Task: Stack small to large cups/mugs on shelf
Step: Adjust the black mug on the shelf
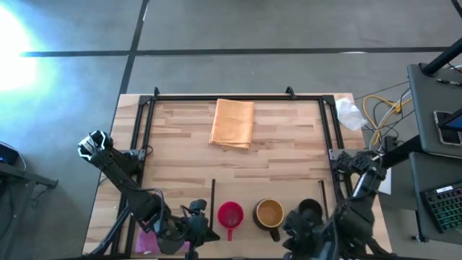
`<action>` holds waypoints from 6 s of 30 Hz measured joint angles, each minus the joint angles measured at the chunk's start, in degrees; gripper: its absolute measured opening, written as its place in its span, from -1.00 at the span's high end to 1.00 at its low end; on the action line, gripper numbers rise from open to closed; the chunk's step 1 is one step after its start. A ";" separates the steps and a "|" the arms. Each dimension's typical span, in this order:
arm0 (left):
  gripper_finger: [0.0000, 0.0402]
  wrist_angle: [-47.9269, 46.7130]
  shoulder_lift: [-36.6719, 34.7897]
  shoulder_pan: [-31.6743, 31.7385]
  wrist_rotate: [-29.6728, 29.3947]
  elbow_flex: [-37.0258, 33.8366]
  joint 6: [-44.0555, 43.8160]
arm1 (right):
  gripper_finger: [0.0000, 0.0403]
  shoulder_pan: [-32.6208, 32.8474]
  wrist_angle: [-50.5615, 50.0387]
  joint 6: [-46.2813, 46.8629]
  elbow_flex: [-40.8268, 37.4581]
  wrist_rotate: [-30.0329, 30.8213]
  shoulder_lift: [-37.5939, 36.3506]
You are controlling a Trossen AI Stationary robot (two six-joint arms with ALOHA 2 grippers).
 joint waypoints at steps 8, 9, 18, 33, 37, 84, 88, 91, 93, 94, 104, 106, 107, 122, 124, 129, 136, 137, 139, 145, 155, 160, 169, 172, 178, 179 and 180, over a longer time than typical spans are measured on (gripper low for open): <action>1.00 -0.12 -0.02 0.02 0.02 0.00 0.27 | 0.96 1.03 -5.96 10.96 -0.23 1.52 1.84; 1.00 -0.15 -0.02 0.00 0.02 0.00 0.29 | 0.96 1.01 -6.42 11.46 -0.23 1.51 2.08; 1.00 -1.44 -0.02 0.00 0.09 0.00 0.27 | 0.96 0.73 -6.46 11.59 -0.21 1.57 4.72; 1.00 -2.10 -0.02 0.00 0.49 -0.02 0.27 | 0.96 0.51 -1.96 10.95 -0.03 -0.10 3.86; 1.00 -2.43 -0.02 0.02 0.98 -0.02 0.17 | 0.96 0.49 5.80 8.53 -0.08 -0.12 1.88; 1.00 5.77 0.13 20.63 30.03 8.63 -13.62 | 0.96 -23.40 -6.11 -31.22 -29.95 -11.09 -25.46; 1.00 2.31 0.13 20.65 29.89 8.63 -13.83 | 0.96 -24.42 -0.67 -32.29 -36.03 -14.31 -27.69; 1.00 -0.29 0.15 22.14 28.65 8.63 -13.81 | 0.96 -24.74 3.37 -33.20 -39.11 -16.83 -27.85; 1.00 0.48 0.85 23.28 28.44 8.71 -13.57 | 0.96 -24.81 5.52 -33.94 -40.45 -19.08 -27.54; 1.00 0.38 1.07 23.65 28.44 8.74 -13.30 | 0.96 -24.87 6.77 -34.53 -41.07 -20.15 -27.43; 1.00 0.83 3.17 25.87 31.27 8.71 -11.97 | 0.96 -25.02 9.92 -37.58 -42.59 -23.45 -25.59; 1.00 0.08 3.42 26.01 32.11 8.62 -11.99 | 0.96 -25.02 10.29 -37.66 -42.58 -23.63 -25.62; 1.00 0.53 4.01 26.16 32.50 8.62 -11.97 | 0.96 -25.02 10.55 -37.80 -42.57 -23.65 -25.62; 1.00 2.60 8.11 28.15 33.46 8.98 -10.75 | 0.96 -25.02 12.69 -40.50 -42.54 -24.14 -25.46; 1.00 2.59 8.11 28.45 33.67 8.98 -10.72 | 0.96 -25.02 12.80 -40.54 -42.54 -24.08 -25.46; 1.00 3.93 8.17 29.30 33.66 8.94 -10.70 | 0.96 -25.02 14.01 -40.59 -42.54 -24.08 -25.46; 1.00 6.22 8.39 30.23 34.29 8.85 -10.16 | 0.96 -25.02 15.12 -40.99 -42.54 -24.08 -25.46; 1.00 6.16 8.39 30.36 34.31 8.85 -9.36 | 0.96 -25.03 15.08 -41.10 -42.54 -24.01 -25.46; 1.00 5.53 8.39 30.72 34.32 8.83 -7.51 | 0.96 -25.13 14.72 -41.56 -42.52 -22.44 -25.46; 1.00 -0.93 5.90 32.20 33.52 9.41 -4.61 | 0.96 -26.87 13.57 -42.36 -42.52 -20.81 -25.80; 1.00 -16.68 2.42 22.93 13.16 20.81 3.23 | 0.96 -30.97 12.96 -46.28 -42.50 -21.02 -26.38; 1.00 -19.04 6.81 17.15 4.88 25.66 3.37 | 0.96 -33.05 12.26 -46.96 -42.52 -21.63 -26.83; 1.00 -19.61 19.39 12.25 0.43 39.29 8.49 | 0.96 -34.68 11.90 -46.25 -42.52 -24.12 -27.19; 1.00 -23.51 22.05 11.38 -0.13 45.06 8.77 | 0.96 -34.64 11.64 -45.34 -42.52 -24.32 -27.19; 1.00 -25.79 25.41 8.88 0.32 50.38 8.71 | 0.96 -34.66 11.47 -45.00 -42.57 -24.29 -27.21; 1.00 -25.85 25.55 8.37 0.38 50.48 8.71 | 0.96 -34.66 11.49 -45.00 -42.57 -24.29 -27.21; 1.00 -25.90 25.66 7.88 0.41 50.48 8.70 | 0.96 -34.66 11.49 -44.99 -42.59 -24.29 -27.20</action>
